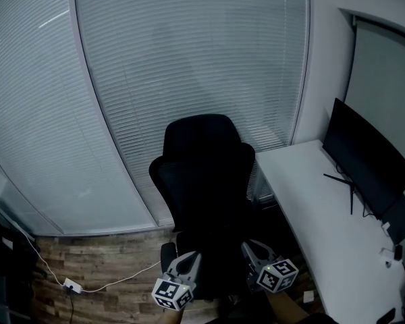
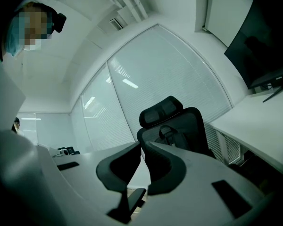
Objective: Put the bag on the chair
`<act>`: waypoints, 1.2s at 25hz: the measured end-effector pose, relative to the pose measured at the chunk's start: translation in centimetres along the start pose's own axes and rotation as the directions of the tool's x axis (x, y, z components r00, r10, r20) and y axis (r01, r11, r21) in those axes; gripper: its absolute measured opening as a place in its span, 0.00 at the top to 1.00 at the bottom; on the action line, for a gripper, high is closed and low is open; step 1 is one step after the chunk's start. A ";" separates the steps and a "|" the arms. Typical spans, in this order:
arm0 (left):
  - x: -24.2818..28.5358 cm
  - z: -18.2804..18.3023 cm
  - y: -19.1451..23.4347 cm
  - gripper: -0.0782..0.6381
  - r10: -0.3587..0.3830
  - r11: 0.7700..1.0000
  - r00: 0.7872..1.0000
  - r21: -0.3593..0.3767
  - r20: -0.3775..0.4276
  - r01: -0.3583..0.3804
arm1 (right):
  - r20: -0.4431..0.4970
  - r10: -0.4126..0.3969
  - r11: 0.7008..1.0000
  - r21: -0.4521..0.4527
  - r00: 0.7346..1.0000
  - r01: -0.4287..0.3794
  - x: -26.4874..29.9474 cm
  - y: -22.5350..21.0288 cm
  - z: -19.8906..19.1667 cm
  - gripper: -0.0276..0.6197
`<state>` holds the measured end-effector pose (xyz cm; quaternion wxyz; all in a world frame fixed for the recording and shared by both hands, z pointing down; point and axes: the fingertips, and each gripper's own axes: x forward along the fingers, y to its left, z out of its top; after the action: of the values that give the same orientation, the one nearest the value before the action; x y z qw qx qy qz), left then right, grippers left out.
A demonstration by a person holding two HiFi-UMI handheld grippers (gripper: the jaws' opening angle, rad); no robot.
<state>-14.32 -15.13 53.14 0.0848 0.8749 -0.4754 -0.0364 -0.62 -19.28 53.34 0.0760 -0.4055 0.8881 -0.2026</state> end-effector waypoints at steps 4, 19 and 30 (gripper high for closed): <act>-2.5 -0.4 -1.0 0.86 -0.015 1.000 1.000 0.009 -0.013 0.015 | -0.014 0.003 1.000 -0.011 1.000 -0.003 -1.4 2.1 -1.3 0.87; -10.9 -1.3 -3.5 0.87 -0.032 0.999 0.999 0.015 -0.024 0.033 | -0.095 0.015 0.999 -0.035 0.995 -0.019 -6.6 8.3 -6.1 0.87; -13.6 -2.9 -5.5 0.87 -0.005 1.000 1.000 0.004 -0.020 0.005 | -0.119 0.013 0.999 -0.044 0.993 -0.018 -9.1 8.6 -6.9 0.88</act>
<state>-16.79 -0.48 54.76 0.0876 0.8767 -0.4722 -0.0268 -2.60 -5.34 55.74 0.0155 -0.3874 0.8985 -0.2058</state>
